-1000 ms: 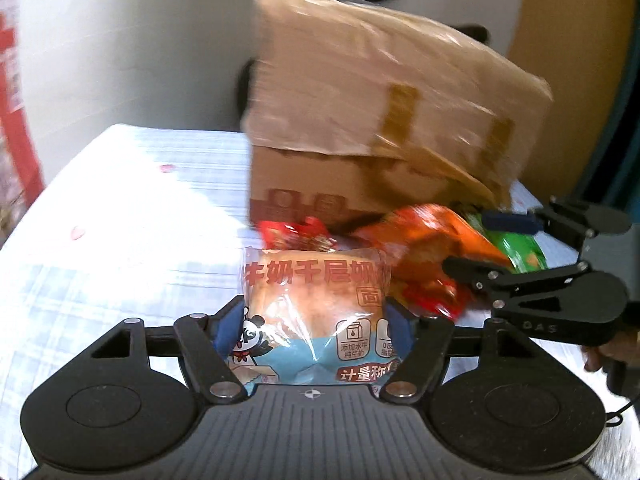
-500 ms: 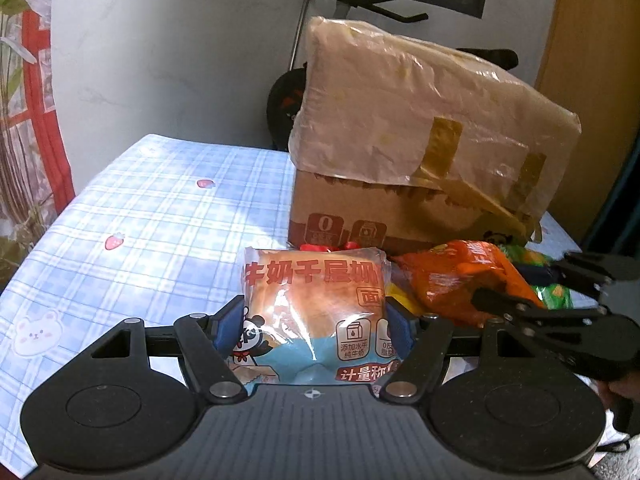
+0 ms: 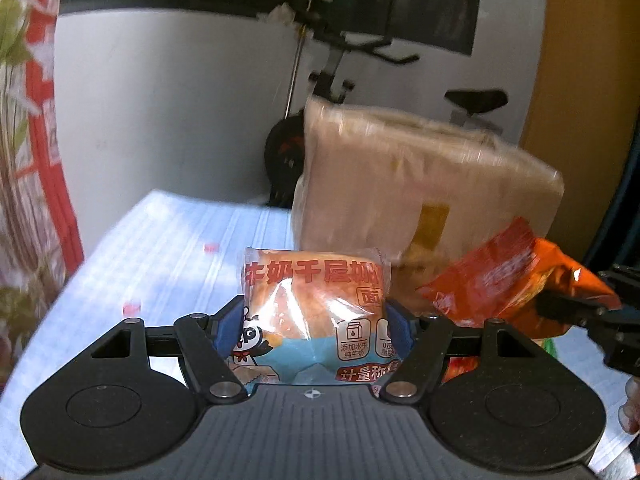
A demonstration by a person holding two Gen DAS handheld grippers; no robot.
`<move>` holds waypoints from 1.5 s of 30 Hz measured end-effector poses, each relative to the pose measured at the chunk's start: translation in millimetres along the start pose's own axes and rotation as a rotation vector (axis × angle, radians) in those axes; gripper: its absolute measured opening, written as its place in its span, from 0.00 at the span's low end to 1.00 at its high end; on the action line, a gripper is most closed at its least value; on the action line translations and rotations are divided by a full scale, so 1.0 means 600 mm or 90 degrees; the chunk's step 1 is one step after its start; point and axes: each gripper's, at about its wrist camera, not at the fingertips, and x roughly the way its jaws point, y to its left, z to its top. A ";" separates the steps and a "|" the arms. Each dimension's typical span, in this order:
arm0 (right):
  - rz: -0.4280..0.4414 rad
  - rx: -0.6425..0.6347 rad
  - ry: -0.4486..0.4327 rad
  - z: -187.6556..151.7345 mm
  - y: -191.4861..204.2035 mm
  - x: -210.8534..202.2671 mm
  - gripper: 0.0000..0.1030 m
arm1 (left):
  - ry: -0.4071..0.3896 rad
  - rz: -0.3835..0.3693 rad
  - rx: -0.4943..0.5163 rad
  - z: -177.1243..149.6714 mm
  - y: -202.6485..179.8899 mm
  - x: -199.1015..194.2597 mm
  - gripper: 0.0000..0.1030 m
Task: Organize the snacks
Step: 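Lift both packets over the box and open both tools to drop them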
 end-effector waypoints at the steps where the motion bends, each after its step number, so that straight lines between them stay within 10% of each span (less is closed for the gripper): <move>1: -0.002 0.003 -0.012 0.011 -0.003 -0.005 0.36 | -0.011 -0.003 0.002 0.012 -0.002 -0.004 0.72; 13: -0.051 0.007 -0.161 0.172 -0.077 -0.023 0.36 | -0.147 -0.043 0.065 0.174 -0.062 -0.023 0.72; 20: -0.098 0.037 -0.127 0.199 -0.149 0.068 0.36 | -0.149 -0.052 0.081 0.250 -0.112 0.062 0.72; 33: -0.146 0.119 -0.033 0.148 -0.220 0.152 0.45 | -0.075 -0.039 0.070 0.260 -0.140 0.185 0.79; 45: -0.107 0.107 -0.035 0.122 -0.208 0.087 0.58 | -0.081 -0.053 0.060 0.220 -0.099 0.124 0.82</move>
